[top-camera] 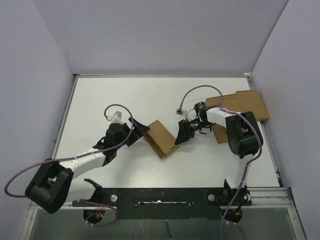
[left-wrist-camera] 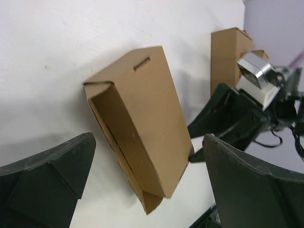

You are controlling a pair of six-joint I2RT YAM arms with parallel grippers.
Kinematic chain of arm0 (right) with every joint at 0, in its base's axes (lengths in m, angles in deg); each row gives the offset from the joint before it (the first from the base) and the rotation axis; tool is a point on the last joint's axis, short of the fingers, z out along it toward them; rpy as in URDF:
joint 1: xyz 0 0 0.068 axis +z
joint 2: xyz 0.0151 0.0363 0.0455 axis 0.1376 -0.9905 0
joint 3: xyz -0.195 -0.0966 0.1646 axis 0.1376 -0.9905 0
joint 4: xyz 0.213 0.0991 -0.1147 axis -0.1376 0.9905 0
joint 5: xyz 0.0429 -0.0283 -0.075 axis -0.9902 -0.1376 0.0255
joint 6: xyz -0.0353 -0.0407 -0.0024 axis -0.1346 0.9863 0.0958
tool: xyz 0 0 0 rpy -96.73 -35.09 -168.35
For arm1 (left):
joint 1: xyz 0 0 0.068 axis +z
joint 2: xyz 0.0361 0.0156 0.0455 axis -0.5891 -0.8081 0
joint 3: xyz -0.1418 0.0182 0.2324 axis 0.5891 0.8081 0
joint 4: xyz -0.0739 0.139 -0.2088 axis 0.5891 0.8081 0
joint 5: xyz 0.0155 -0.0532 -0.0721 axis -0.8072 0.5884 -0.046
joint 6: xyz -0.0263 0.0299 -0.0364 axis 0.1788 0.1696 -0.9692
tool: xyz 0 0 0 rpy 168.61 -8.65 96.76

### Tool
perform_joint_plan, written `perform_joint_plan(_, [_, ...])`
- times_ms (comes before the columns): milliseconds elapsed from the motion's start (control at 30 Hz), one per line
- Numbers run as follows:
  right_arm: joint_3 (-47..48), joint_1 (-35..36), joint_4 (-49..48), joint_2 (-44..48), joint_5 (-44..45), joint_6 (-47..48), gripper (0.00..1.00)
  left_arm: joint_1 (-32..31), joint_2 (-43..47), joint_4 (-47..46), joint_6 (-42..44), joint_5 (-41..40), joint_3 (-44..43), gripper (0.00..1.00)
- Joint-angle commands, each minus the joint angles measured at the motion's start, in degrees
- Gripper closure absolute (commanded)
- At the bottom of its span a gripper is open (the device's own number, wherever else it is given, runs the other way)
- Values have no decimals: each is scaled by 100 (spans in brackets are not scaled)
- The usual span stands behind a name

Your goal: Fold the paper box

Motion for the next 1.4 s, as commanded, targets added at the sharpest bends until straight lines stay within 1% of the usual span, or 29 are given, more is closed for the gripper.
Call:
perform_joint_plan(0, [146,35,-45,-39,20,98,56,-95,856,-386,304,263,658,2])
perform_joint_plan(100, [148,34,-50,-41,11,98,56,-277,1258,-770,21,336,1153,2])
perform_joint_plan(167, [151,32,-51,-40,-2,91,56,-659,1482,-739,-224,59,1310,2])
perform_joint_plan(267, [157,34,-50,-31,-31,90,56,-1495,1686,-382,-590,-723,1305,2])
perform_joint_plan(367, [149,34,-56,-31,-41,90,56,-2469,1597,-415,-1045,-1782,1339,3])
perform_joint_plan(467, [147,34,-52,-42,-41,87,56,-3007,1238,-641,-1495,-2537,1299,4])
perform_joint_plan(533, [148,39,-52,-55,-41,85,56,-3108,909,-792,-1775,-2737,1228,7])
perform_joint_plan(667, [148,33,-52,-51,-41,89,56,-3178,203,-1090,-2149,-2766,991,13])
perform_joint_plan(867, [148,41,-52,-59,-50,85,56,-3194,-545,-1607,-2267,-2811,773,22])
perform_joint_plan(967, [146,52,-52,-73,-51,93,56,-3197,-716,-1607,-2336,-2774,673,23])
perform_joint_plan(1167, [157,71,-43,-77,-50,98,56,-3197,-948,-1554,-2480,-2635,479,30])
perform_joint_plan(1233, [159,71,-43,-78,-50,98,56,-3197,-971,-1482,-2549,-2573,437,31])
perform_joint_plan(1300, [164,75,-43,-82,-50,98,56,-3197,-978,-1417,-2615,-2542,415,37])
perform_joint_plan(1367, [165,89,-43,-92,-50,98,56,-3197,-981,-1356,-2678,-2523,398,39])
